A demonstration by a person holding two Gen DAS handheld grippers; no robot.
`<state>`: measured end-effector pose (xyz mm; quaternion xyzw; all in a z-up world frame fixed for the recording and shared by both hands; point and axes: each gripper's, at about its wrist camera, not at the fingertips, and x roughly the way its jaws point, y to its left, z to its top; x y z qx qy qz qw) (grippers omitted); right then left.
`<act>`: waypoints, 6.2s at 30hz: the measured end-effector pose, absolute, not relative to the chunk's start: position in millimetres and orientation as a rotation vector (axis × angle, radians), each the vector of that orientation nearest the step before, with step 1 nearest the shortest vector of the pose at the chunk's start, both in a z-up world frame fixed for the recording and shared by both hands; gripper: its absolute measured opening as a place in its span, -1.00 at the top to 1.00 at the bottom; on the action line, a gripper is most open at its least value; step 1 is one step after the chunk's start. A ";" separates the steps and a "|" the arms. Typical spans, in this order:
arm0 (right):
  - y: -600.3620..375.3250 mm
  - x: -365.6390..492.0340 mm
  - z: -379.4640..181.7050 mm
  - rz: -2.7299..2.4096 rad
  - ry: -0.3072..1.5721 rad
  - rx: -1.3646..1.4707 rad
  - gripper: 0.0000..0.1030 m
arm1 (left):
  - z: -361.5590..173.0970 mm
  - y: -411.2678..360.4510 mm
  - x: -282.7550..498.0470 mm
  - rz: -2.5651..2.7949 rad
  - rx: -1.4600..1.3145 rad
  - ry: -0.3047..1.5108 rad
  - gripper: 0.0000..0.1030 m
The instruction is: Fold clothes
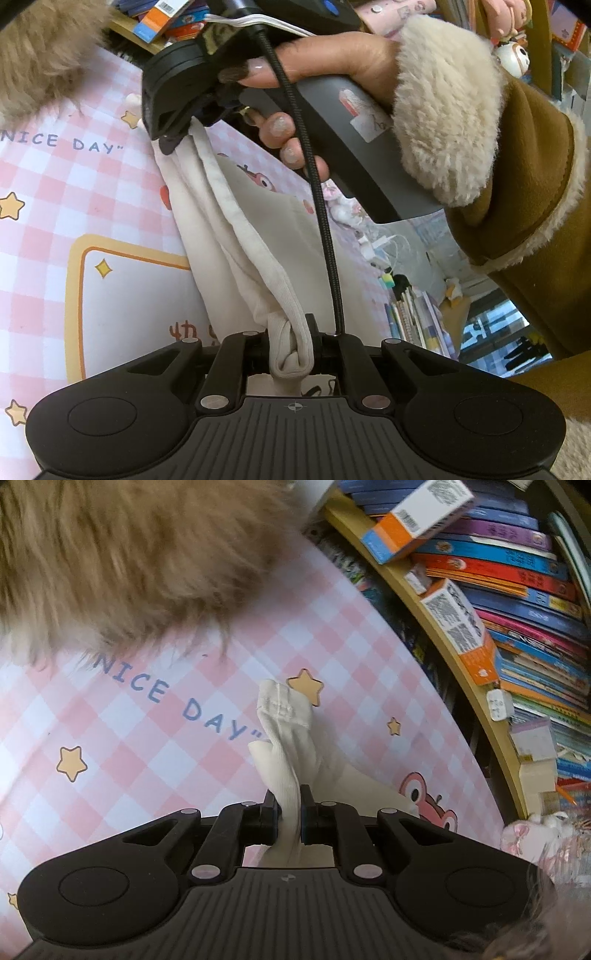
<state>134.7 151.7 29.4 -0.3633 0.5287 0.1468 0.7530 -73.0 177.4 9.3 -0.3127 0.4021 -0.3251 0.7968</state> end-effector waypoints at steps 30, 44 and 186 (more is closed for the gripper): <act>-47.8 141.6 92.6 0.295 1.078 -0.432 0.84 | 46.4 30.2 -48.2 -0.756 -0.428 0.753 0.87; -178.6 137.4 98.8 0.419 0.991 -0.305 0.84 | 74.7 -78.5 -53.9 -0.604 -0.346 0.813 0.87; -336.8 -62.9 5.9 0.068 1.170 0.100 0.24 | -6.3 -12.7 88.8 -0.297 -0.498 0.891 0.83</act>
